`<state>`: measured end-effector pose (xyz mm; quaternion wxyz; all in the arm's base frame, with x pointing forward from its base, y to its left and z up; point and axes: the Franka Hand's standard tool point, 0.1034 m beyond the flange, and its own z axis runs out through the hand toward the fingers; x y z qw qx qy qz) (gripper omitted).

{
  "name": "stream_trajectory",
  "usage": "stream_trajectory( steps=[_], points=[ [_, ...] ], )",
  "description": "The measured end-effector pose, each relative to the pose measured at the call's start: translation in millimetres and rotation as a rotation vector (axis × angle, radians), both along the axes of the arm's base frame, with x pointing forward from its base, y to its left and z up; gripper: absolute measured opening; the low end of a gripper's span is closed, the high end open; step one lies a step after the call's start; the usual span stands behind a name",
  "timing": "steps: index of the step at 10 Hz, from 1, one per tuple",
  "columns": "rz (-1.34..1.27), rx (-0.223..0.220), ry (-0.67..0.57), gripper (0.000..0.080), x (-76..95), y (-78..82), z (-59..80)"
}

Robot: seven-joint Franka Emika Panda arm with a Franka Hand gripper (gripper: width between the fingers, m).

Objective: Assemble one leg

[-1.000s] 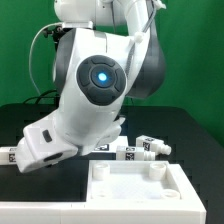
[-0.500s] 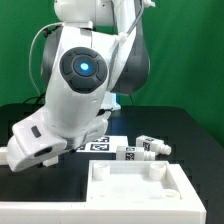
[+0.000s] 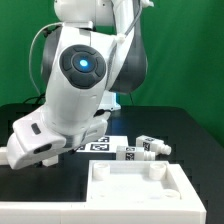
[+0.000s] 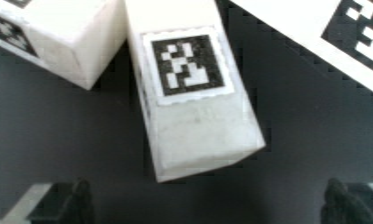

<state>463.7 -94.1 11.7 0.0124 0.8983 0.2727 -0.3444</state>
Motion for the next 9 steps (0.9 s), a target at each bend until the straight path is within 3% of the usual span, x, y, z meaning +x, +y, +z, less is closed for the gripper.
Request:
stream_trajectory(
  steps=[4, 7, 9],
  points=[
    [-0.018, 0.015, 0.001, 0.0648, -1.0, 0.6, -1.6],
    [0.116, -0.035, -0.032, 0.0648, -3.6, -5.2, 3.5],
    [0.158, -0.036, -0.059, 0.0648, -2.3, -1.3, 0.8]
  ],
)
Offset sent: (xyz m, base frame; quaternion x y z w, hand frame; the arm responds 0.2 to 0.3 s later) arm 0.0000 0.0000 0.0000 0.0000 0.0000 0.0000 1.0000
